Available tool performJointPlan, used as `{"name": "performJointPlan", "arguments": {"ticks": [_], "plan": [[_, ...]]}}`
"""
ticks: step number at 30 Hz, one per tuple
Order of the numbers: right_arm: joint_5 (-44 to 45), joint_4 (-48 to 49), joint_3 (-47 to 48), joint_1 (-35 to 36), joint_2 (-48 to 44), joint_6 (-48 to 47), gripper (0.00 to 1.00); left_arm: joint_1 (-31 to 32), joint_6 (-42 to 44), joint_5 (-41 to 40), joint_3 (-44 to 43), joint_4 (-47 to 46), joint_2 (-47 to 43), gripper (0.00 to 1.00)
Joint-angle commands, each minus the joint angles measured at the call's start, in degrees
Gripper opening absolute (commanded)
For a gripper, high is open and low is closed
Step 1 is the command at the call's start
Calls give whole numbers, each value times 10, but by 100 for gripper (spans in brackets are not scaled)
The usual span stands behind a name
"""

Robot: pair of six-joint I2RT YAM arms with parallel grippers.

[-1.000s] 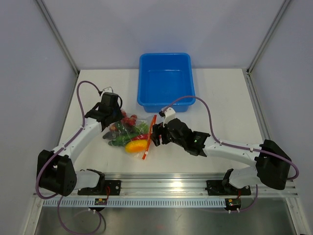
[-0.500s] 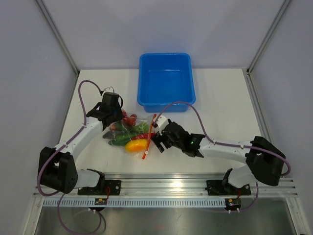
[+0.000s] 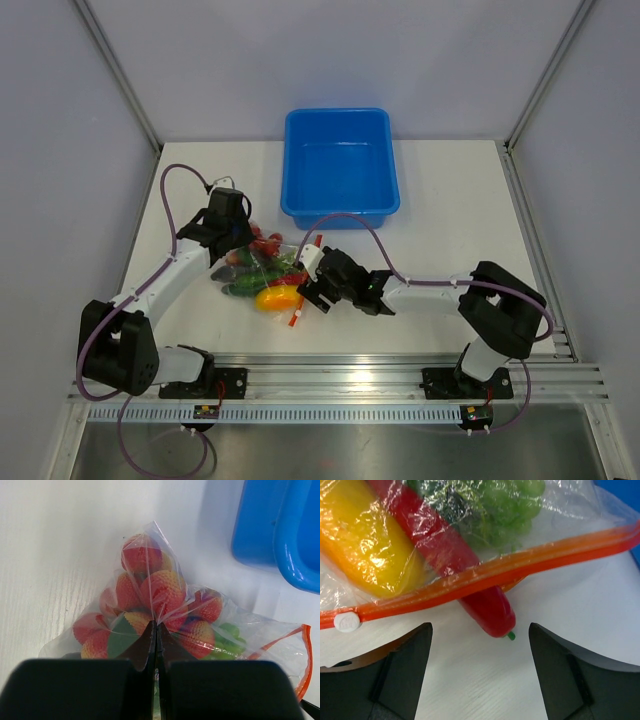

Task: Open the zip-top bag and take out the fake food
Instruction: Pick up the fake vegetable from the zipper food storage bag.

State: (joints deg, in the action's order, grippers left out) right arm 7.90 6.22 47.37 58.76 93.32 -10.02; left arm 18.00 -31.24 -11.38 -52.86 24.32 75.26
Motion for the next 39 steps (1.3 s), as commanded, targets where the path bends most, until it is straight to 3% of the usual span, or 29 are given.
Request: {"name": "performJointPlan", "arguments": {"ticks": [1,9,13,20,26,33,39], "plan": [[-11,39,37,1,20,-39,85,-1,8,7,2,-30,-19,0],[-34,35,74,-21,66,-54,82,-1,9,12,-2,-30,-7,0],[-35,2,100,-27,89,-45,59,-1,10,11,0,-30,-6,0],[-25,2,89,-29,73,-28,39,-1,9,8,-1,-29,-7,0],[5,-34,83,-31,45,2,32,-1,7,0,0,-25,-9,0],[28,-60,58,-32,-6,39,30,-2,-6,-37,-1,-8,-14,0],[38,-164,80,-48,-16,97,30,-2,-7,-38,-1,-8,-14,0]]}}
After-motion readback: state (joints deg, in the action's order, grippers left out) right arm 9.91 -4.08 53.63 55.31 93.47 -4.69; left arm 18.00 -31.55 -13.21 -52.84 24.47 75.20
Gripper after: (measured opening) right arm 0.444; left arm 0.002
